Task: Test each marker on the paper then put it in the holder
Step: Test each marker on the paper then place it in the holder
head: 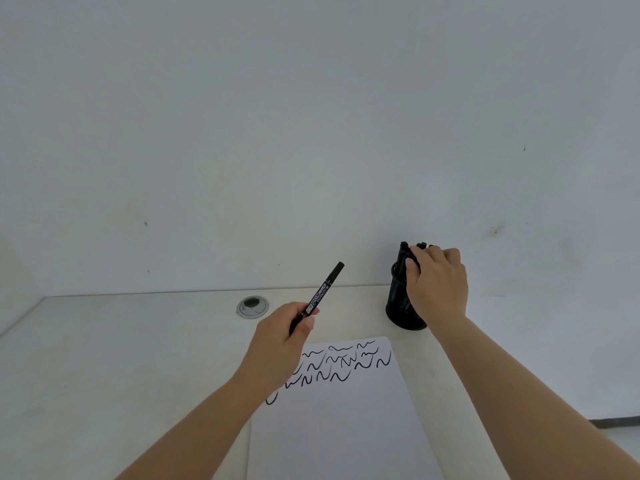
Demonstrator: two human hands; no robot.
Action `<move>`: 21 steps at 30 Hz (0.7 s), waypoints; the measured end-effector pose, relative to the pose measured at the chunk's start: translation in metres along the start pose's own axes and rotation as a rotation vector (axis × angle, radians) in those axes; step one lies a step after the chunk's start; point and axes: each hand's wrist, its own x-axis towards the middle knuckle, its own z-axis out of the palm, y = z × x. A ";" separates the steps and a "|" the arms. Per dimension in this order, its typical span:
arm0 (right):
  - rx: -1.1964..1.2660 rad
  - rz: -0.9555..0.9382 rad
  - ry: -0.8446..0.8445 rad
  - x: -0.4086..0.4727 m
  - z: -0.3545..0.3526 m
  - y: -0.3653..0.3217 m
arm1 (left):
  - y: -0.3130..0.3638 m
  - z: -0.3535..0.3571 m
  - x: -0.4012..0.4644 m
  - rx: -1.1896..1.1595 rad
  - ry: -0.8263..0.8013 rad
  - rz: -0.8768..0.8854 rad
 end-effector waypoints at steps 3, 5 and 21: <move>-0.061 0.012 -0.095 0.002 -0.005 -0.004 | 0.004 -0.002 -0.004 0.019 -0.039 -0.025; -0.097 0.015 -0.141 -0.001 -0.011 -0.007 | 0.007 -0.003 -0.007 -0.002 -0.054 -0.019; 1.087 0.233 -0.563 -0.107 -0.062 -0.075 | 0.027 0.015 -0.052 0.132 -0.263 0.092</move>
